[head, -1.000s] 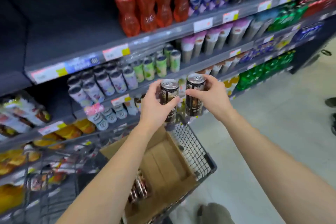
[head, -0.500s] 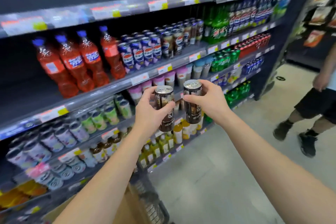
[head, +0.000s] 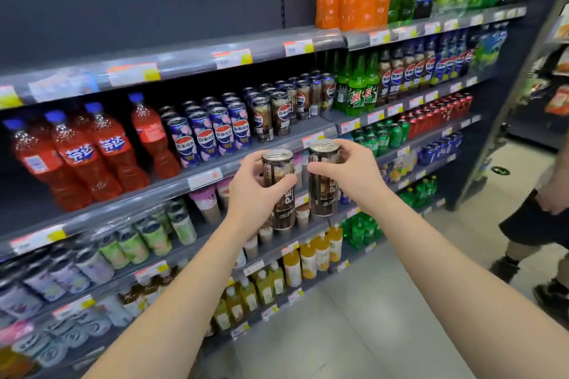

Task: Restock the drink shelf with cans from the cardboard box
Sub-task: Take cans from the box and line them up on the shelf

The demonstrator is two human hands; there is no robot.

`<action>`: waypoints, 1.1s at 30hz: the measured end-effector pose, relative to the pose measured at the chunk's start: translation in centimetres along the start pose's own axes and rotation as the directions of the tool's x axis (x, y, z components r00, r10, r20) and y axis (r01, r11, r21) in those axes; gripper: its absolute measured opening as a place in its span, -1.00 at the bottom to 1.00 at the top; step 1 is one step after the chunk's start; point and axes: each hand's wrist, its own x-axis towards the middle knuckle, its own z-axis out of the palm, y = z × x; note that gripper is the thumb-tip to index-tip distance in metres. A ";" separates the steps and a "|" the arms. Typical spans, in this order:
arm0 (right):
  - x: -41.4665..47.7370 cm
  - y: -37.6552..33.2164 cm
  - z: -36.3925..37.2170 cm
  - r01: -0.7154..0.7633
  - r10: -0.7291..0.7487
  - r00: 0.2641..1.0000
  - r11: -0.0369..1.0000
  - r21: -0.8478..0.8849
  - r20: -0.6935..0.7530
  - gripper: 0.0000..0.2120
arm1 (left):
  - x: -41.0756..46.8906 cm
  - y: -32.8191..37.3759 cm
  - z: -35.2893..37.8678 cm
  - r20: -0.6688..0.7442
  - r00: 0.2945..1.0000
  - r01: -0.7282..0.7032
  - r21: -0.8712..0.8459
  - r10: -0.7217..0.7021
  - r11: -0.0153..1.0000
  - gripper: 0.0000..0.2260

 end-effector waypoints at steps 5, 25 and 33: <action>7.3 1.9 -0.8 0.025 -0.025 0.998 1.000 0.002 0.059 -0.58 | 6.7 -1.2 3.0 -0.040 0.999 -0.008 0.014 0.008 1.000 -0.49; 35.4 8.7 2.7 0.058 -0.056 0.988 0.998 -0.011 0.142 -0.35 | 28.2 -6.5 10.7 -0.198 0.980 0.047 0.057 -0.035 0.997 -0.42; 41.6 10.5 4.4 0.119 -0.104 0.957 0.992 -0.040 0.272 -0.37 | 30.1 -5.9 13.3 -0.355 0.929 0.138 0.078 -0.102 0.987 -0.46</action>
